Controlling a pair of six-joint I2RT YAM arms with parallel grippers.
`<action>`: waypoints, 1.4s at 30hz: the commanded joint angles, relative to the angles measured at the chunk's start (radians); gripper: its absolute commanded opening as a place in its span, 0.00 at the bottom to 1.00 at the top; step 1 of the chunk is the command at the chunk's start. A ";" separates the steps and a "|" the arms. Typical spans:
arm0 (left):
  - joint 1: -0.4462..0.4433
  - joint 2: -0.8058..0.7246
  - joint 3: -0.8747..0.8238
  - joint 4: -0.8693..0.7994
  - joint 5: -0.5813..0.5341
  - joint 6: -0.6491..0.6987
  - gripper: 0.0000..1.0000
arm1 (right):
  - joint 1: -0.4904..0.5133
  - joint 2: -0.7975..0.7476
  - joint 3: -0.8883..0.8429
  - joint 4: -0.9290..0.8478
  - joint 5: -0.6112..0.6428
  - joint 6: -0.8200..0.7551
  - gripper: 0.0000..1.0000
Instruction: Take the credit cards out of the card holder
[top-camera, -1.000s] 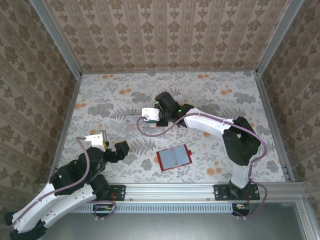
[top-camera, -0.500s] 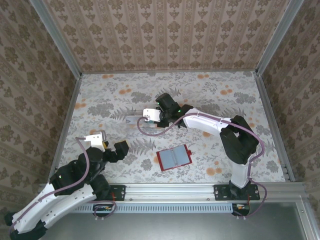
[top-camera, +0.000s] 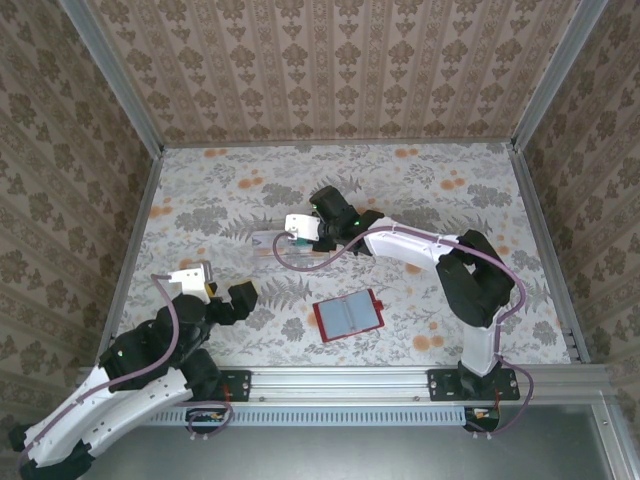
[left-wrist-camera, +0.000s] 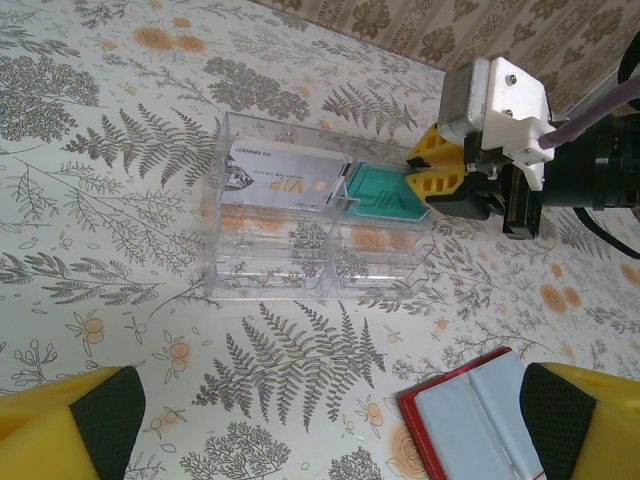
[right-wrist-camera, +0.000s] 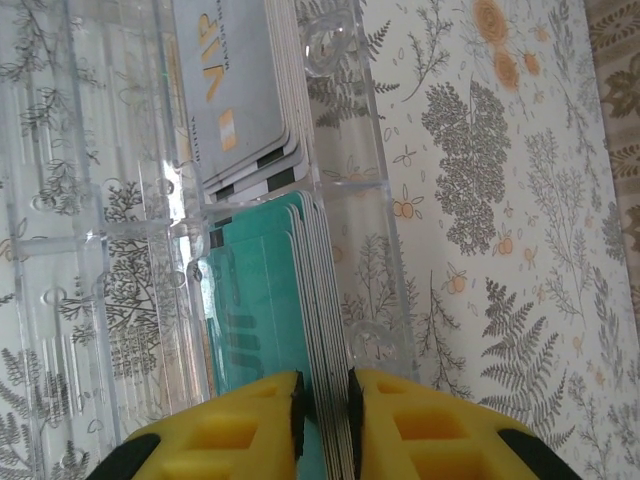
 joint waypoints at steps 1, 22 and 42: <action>0.010 -0.017 -0.011 -0.021 -0.014 0.014 1.00 | 0.004 0.029 0.024 0.005 0.031 0.025 0.23; 0.026 0.150 0.035 -0.029 -0.073 -0.008 1.00 | -0.036 -0.412 -0.275 0.245 -0.075 0.519 0.44; 0.626 0.814 0.281 0.216 -0.133 0.313 1.00 | -0.357 -0.865 -0.789 0.424 0.427 0.917 1.00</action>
